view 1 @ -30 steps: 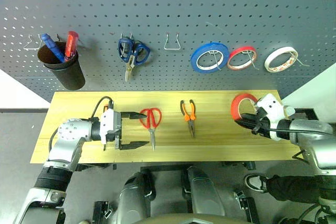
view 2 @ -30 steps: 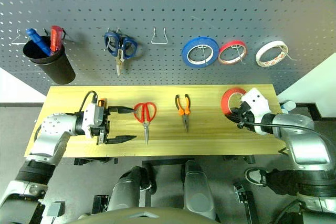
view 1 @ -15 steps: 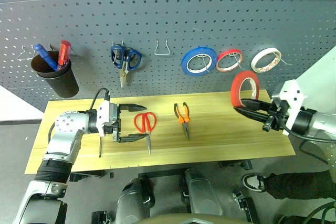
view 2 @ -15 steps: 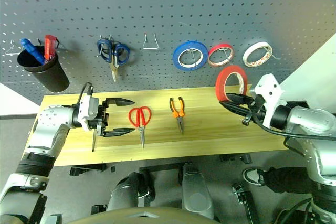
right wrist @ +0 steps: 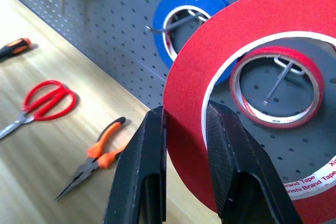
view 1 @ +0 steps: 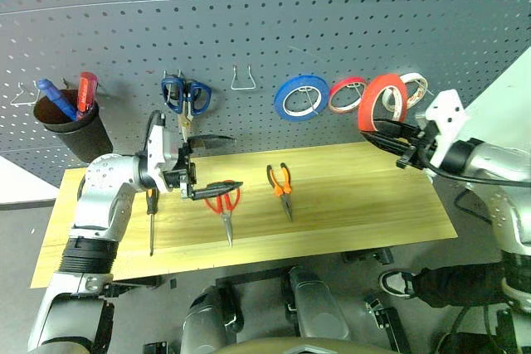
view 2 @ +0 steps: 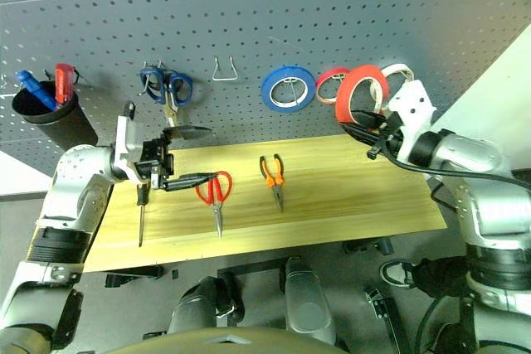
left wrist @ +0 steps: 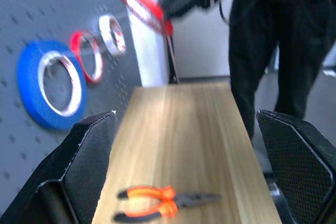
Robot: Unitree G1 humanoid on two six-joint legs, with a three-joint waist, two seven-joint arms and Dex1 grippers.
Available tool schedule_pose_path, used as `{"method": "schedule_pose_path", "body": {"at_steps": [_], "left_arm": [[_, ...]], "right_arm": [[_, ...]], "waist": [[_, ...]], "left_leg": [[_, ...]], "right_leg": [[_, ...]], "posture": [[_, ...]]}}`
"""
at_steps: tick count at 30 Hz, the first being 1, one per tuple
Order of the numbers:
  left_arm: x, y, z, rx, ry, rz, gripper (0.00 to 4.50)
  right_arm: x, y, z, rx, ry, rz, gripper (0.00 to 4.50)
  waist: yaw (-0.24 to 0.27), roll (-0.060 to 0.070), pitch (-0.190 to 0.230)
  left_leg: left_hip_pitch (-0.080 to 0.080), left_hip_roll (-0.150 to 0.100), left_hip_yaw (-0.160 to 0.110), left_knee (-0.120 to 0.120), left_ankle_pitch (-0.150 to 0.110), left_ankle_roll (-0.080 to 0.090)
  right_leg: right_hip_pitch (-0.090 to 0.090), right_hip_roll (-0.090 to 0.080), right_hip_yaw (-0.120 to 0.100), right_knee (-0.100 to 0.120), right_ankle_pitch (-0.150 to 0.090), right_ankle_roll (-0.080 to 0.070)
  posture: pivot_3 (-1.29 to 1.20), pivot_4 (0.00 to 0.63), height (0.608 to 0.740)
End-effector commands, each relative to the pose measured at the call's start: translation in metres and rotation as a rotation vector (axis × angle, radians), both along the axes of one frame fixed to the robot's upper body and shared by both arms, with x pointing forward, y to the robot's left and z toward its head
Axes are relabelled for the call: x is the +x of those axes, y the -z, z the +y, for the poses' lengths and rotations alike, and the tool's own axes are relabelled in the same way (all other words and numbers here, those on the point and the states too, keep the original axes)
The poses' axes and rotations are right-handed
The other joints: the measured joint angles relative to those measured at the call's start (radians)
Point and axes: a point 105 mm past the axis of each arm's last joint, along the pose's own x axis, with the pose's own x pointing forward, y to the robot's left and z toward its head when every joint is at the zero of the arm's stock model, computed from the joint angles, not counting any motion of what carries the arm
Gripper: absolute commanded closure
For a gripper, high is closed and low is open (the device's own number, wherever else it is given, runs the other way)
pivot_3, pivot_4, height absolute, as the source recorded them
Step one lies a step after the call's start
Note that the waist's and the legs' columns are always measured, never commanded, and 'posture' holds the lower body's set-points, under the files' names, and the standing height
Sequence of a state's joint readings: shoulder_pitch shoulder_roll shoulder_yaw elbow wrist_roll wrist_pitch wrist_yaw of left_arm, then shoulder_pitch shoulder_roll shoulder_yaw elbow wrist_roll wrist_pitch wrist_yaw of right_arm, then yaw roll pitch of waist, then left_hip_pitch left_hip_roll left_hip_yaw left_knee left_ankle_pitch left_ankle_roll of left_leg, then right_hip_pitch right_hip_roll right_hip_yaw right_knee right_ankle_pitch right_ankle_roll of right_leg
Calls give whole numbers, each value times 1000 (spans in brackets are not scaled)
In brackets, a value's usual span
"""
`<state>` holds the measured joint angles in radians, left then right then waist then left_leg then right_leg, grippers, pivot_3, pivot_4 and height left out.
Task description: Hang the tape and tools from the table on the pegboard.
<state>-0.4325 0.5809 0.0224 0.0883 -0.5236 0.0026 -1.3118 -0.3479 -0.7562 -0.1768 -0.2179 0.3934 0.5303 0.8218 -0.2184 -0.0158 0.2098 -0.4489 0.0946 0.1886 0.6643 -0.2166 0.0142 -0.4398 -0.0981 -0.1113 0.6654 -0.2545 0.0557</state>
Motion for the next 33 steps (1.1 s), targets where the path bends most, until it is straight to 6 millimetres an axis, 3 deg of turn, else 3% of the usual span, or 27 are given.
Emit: {"method": "schedule_pose_path", "body": {"at_steps": [1, 16, 21, 28, 32, 33], "left_arm": [[2, -30, 4, -40, -40, -32, 0], [5, -50, -1, -123, -90, 7, 0], [4, -38, 2, -79, -105, 34, 0], [8, -43, 6, -134, -133, 52, 0], [3, -36, 7, -146, -124, 87, 0], [2, -33, 8, -138, -121, 95, 0]], "right_arm": [[10, -4, 7, -31, -5, -76, 3805], [66, 23, 20, -130, 59, -176, 3805], [81, 27, 22, -168, 97, -173, 3805], [75, 9, 21, -108, 64, -230, 1504], [53, -4, 19, -76, -26, -203, 144], [46, -7, 18, -71, -55, -184, 144]], "waist": [[0, 0, 0], [6, 0, 0], [8, 1, -2], [12, 1, -14], [16, 3, -24], [16, 3, -25]], "left_leg": [[0, 0, 0, 0, 0, 0], [5, 0, 1, 1, 1, -1], [6, 0, 1, 1, 1, -2], [6, 0, 1, 2, 1, -2], [6, 0, 1, 2, 1, -2], [6, 0, 1, 1, 1, -2]], "right_leg": [[0, 0, 0, 0, 0, 0], [5, 0, 1, 1, -1, 1], [5, 0, 1, 1, -1, 1], [5, 0, 2, 2, -1, 1], [6, 0, 2, 2, -1, 2], [6, 0, 2, 1, -1, 2]], "posture": [[-263, 115, 730], [-229, 113, 730], [-222, 103, 730], [-204, 83, 730], [-201, 75, 730], [-201, 74, 730]]}}
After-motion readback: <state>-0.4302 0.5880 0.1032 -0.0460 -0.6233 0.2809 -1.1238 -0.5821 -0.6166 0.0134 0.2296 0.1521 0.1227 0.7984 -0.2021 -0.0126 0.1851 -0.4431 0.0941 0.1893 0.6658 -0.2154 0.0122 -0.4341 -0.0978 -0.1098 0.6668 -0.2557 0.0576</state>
